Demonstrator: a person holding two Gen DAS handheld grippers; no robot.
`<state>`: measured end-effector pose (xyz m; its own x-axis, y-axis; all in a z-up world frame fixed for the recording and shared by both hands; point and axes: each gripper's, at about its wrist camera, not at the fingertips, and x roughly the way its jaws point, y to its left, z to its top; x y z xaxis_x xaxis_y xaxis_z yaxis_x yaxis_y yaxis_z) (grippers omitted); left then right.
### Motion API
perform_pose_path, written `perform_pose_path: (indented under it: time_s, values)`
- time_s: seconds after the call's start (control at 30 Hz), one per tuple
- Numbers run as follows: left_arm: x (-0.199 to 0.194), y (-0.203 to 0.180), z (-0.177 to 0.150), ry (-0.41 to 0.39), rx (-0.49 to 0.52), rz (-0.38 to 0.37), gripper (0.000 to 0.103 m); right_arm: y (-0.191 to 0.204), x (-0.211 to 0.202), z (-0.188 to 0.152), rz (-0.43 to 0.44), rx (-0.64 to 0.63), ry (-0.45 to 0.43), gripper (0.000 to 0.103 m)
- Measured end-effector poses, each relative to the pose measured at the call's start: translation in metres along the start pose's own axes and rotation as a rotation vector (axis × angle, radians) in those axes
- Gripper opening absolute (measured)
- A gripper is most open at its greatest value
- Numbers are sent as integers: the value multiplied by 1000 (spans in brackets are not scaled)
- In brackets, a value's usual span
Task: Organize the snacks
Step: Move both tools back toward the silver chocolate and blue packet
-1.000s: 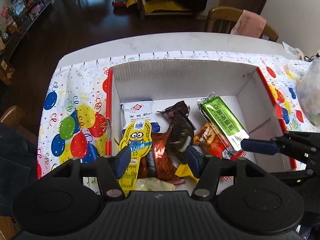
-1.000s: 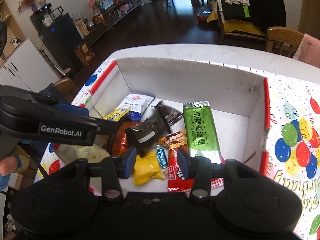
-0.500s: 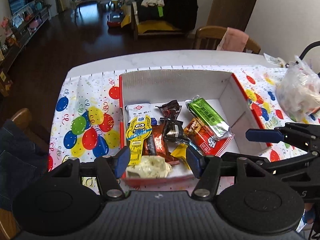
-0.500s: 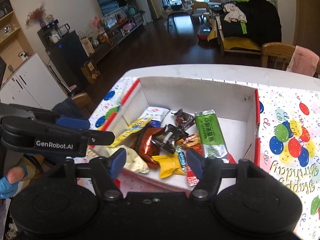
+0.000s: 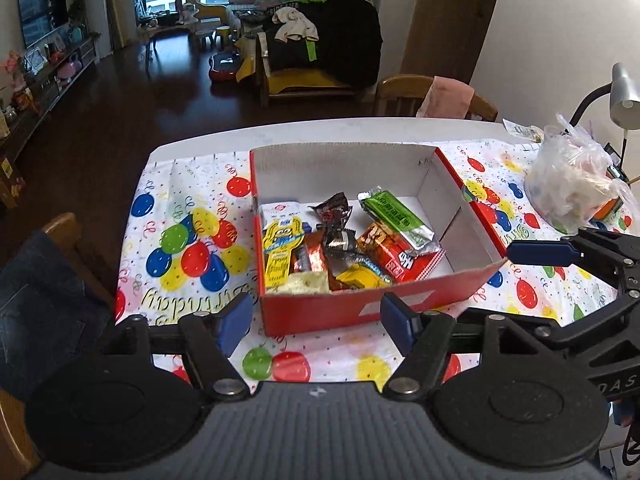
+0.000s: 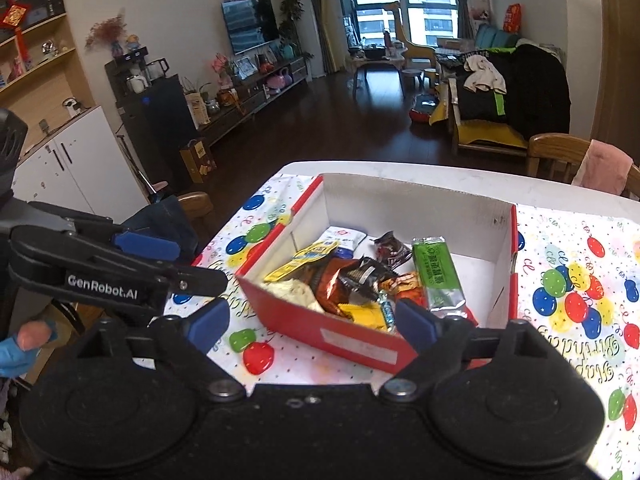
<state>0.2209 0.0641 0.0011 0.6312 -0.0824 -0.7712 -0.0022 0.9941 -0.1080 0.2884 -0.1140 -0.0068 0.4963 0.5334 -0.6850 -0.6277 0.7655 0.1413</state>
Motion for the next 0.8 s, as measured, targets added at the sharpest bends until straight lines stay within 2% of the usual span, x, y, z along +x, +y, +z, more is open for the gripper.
perform_pose_path:
  time_s: [0.23,0.33,0.57,0.73,0.8]
  values:
    - [-9,5,-29,-8,2,18,73,6,-3,-24,26,-18,15,99]
    - [-10,8,-40,-17,-10,29,79,7,1,-34,30,-37,36,101]
    - [-1,17,-70,20,-77,29,79,16,24,-69,40,-191,130,102]
    - [6,20,-89,60,-118,24,79,25,44,-91,135,-313,233,102]
    - [7,19,-95,69,-136,28,79,29,51,-97,139,-366,248,102]
